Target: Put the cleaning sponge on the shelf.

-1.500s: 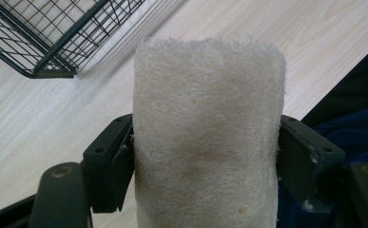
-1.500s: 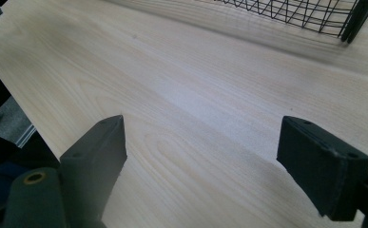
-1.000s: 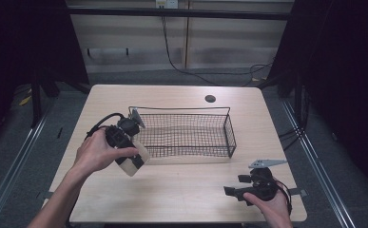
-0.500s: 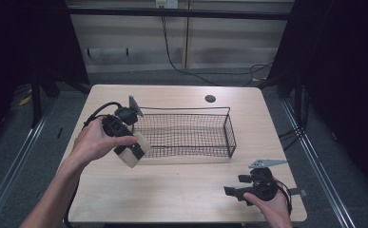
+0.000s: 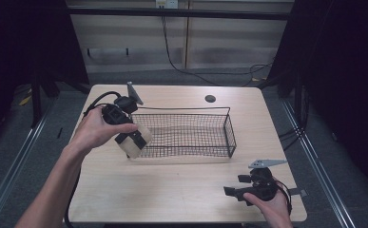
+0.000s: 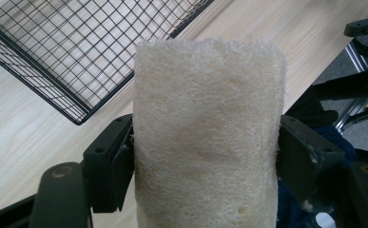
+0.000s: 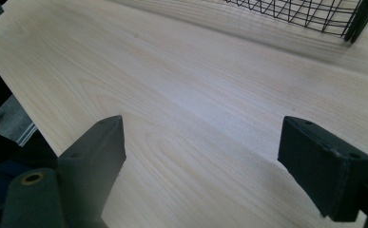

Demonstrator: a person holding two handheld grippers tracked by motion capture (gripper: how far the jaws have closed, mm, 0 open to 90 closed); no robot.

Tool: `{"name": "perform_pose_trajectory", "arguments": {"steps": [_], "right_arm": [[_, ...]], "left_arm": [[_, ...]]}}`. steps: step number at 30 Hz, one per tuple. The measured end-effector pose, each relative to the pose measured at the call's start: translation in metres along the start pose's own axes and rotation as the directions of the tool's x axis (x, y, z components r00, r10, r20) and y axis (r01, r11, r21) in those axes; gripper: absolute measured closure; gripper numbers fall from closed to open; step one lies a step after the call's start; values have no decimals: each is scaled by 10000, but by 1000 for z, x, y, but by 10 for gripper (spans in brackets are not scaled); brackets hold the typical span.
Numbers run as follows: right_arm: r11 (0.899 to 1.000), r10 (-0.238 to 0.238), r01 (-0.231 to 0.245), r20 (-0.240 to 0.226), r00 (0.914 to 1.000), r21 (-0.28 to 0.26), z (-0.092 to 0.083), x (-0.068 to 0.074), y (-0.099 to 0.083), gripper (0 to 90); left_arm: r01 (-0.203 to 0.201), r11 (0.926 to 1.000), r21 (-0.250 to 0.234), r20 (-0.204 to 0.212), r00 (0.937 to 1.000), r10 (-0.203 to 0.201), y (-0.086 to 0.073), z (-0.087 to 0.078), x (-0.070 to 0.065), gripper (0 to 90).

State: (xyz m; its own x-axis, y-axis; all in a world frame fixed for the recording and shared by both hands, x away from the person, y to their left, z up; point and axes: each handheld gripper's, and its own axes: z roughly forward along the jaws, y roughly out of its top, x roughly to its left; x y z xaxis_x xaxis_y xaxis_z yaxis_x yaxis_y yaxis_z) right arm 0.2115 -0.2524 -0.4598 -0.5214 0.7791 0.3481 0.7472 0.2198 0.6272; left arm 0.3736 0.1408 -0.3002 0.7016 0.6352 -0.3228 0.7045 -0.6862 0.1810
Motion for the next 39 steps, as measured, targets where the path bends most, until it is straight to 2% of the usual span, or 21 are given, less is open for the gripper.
{"name": "perform_pose_trajectory", "arguments": {"steps": [10,15,17,18,19,24,26,27,28,29,30,31,33,34,36,38,39], "right_arm": [[10000,25,-25,-22,10000,-13,0,0,0,157],[10000,21,-21,-40,10000,4,0,0,0,157],[10000,46,-46,-48,10000,26,0,0,0,157],[10000,46,-46,-48,10000,26,0,0,0,157],[10000,47,-47,-55,10000,32,0,0,0,157],[10000,67,-67,-80,9999,10,0,0,-1,157],[10000,58,-58,-86,9999,0,0,0,-1,155],[10000,58,-58,-86,9999,0,0,0,-1,155],[10000,76,-76,-82,9999,20,0,0,-1,155],[10000,76,-76,-82,9999,20,0,0,-1,155],[10000,68,-68,-99,9999,17,0,0,-1,155],[10000,61,-61,-100,9999,12,0,0,-1,155],[10000,31,-31,-126,9999,-12,0,0,-1,153],[10000,17,-17,-114,9999,-12,0,0,-1,153],[10000,38,-38,-105,9999,4,0,0,-1,152],[10000,59,-59,-78,10000,19,0,0,-1,151],[10000,59,-59,-72,10000,19,0,0,-1,152]], "left_arm": [[163,9999,10,-144,9998,-162,12,-2,2,278],[463,9987,-209,-264,9986,-468,15,-5,5,279],[784,9964,-325,-393,9960,-797,16,-6,8,279],[784,9964,-325,-393,9960,-797,16,-6,8,279],[992,9938,-500,-352,9943,-1010,18,-8,10,279],[1313,9885,-745,-361,9903,-1343,23,-9,13,279],[1614,9837,-788,-420,9854,-1651,26,-5,16,279],[1614,9837,-788,-420,9854,-1651,26,-5,16,279],[1836,9799,-782,-475,9811,-1876,29,-2,18,279],[1836,9799,-782,-475,9811,-1876,29,-2,18,279],[2122,9739,-809,-494,9750,-2166,32,2,21,279],[2267,9704,-833,-454,9719,-2310,33,4,22,279],[2500,9644,-858,-443,9661,-2544,35,7,25,279],[2500,9644,-858,-443,9661,-2544,35,7,25,278],[2705,9597,-765,-632,9592,-2755,36,10,28,278],[3117,9470,-782,-694,9459,-3170,37,13,33,279],[3205,9440,-781,-744,9424,-3261,37,14,34,278]]}}
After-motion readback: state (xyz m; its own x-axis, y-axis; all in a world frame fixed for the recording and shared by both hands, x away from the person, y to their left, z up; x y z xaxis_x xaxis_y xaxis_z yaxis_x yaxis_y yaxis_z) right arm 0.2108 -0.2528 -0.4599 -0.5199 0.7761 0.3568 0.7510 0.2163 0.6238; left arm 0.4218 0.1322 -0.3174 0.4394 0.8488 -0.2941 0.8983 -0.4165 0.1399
